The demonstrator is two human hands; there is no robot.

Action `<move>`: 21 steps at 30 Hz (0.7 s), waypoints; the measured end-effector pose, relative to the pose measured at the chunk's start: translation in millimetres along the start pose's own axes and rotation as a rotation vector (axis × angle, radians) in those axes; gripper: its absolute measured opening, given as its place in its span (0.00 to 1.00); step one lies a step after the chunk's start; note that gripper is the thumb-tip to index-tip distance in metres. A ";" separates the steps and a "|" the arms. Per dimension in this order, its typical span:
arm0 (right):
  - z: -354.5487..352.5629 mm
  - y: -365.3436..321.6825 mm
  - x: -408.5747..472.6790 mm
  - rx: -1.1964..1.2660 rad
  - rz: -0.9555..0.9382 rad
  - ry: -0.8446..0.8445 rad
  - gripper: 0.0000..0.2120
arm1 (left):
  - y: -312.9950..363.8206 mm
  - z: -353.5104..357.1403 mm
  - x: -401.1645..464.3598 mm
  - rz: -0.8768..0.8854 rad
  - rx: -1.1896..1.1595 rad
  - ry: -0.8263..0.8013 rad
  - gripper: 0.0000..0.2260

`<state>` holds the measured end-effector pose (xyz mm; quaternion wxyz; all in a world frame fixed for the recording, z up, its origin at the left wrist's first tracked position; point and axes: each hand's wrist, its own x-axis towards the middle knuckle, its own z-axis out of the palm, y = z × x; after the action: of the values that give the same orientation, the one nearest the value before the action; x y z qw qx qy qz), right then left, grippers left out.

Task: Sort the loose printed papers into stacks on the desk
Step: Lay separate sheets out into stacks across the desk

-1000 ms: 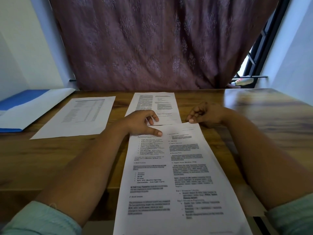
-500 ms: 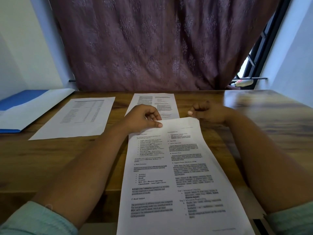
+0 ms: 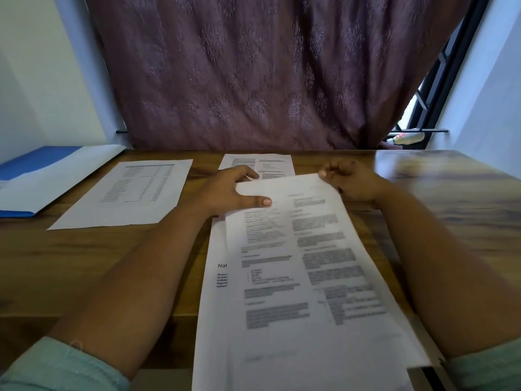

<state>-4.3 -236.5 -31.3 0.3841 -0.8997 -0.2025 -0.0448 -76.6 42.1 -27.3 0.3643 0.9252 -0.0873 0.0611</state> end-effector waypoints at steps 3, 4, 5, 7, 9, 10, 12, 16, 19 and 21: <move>5.5 8.9 10.1 0.021 0.115 0.302 0.10 | 0.6 0.7 2.0 -0.084 -0.156 0.103 0.46; 5.9 12.0 12.6 0.014 0.147 0.376 0.11 | 1.4 -0.4 2.3 -0.120 -0.251 0.080 0.50; 5.4 15.3 14.4 0.016 0.185 0.445 0.13 | 0.9 -2.0 3.2 -0.150 -0.345 0.013 0.51; 2.3 21.5 14.2 0.082 0.281 0.579 0.15 | -0.3 -8.4 1.3 -0.134 -0.450 -0.180 0.49; -3.7 30.6 15.3 0.200 0.378 0.677 0.16 | 0.4 -16.4 -3.2 -0.028 -0.450 -0.339 0.45; -6.7 33.4 15.8 0.302 0.412 0.687 0.17 | 0.0 -18.7 -3.5 0.025 -0.468 -0.364 0.40; -5.6 26.6 15.1 0.678 0.399 0.587 0.18 | -2.2 -19.8 0.2 0.052 -0.570 -0.282 0.25; 17.0 -2.9 5.8 0.947 0.225 0.139 0.24 | -18.0 -12.6 20.8 -0.148 -0.567 0.122 0.10; 34.2 -13.5 3.5 0.749 0.184 -0.033 0.22 | -26.1 -7.5 27.4 -0.194 -0.439 0.217 0.12; 39.5 -13.1 6.9 0.694 0.232 0.037 0.12 | -28.3 -6.1 28.8 -0.221 -0.400 0.196 0.19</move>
<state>-6.1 -198.0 -48.6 0.6725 -0.7319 -0.0950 0.0543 -42.9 63.3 -36.6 0.5515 0.8282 0.0395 0.0919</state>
